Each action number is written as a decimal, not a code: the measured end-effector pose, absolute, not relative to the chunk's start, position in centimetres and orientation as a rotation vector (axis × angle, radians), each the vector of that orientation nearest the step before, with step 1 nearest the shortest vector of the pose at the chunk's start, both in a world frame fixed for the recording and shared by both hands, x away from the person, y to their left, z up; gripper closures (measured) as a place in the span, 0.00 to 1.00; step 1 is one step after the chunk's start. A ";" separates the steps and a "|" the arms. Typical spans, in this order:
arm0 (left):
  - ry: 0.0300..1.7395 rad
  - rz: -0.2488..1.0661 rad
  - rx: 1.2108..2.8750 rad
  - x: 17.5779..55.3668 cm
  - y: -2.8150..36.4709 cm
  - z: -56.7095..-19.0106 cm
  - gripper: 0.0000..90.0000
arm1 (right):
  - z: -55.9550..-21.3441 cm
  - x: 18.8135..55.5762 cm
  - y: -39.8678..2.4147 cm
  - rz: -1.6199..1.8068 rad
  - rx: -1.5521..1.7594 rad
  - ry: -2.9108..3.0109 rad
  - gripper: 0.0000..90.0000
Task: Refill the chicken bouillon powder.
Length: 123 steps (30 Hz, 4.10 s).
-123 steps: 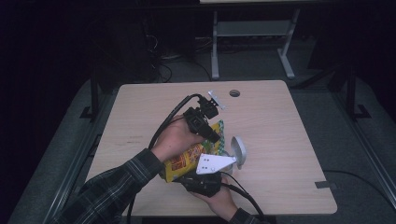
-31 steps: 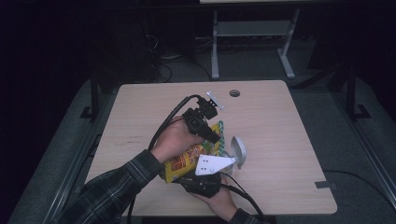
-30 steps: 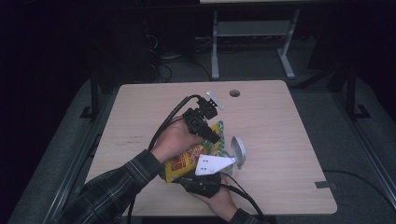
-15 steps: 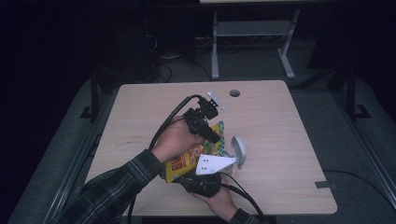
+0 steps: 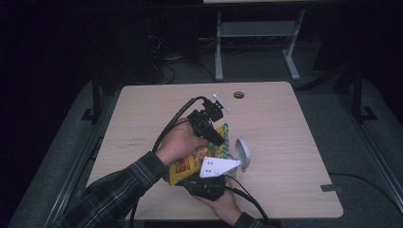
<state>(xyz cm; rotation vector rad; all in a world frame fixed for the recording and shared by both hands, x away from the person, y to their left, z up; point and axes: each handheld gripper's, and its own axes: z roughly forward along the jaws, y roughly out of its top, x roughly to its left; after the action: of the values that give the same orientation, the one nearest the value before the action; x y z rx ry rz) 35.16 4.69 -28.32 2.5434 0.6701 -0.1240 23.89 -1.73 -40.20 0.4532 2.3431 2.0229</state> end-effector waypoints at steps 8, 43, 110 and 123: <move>0.668 -0.123 2.548 35.2 4.6 -28.4 1.00 | -40.2 23.9 -1.7 2.024 0.455 2.344 1.00; 0.657 -0.110 2.568 35.1 4.1 -28.3 1.00 | -40.1 23.9 -1.8 2.032 0.460 2.329 1.00; 0.663 -0.122 2.514 34.8 5.1 -28.6 1.00 | -40.4 23.8 -1.4 2.013 0.443 2.362 1.00; 0.660 -0.133 2.468 34.4 5.9 -28.2 1.00 | -40.5 23.8 -1.2 2.018 0.428 2.372 1.00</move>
<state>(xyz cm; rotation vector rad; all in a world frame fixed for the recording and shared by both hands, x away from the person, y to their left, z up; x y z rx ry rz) 34.41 5.91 -28.22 2.4677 0.6596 -0.1331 23.82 -1.25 -40.53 0.4282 2.3718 2.0178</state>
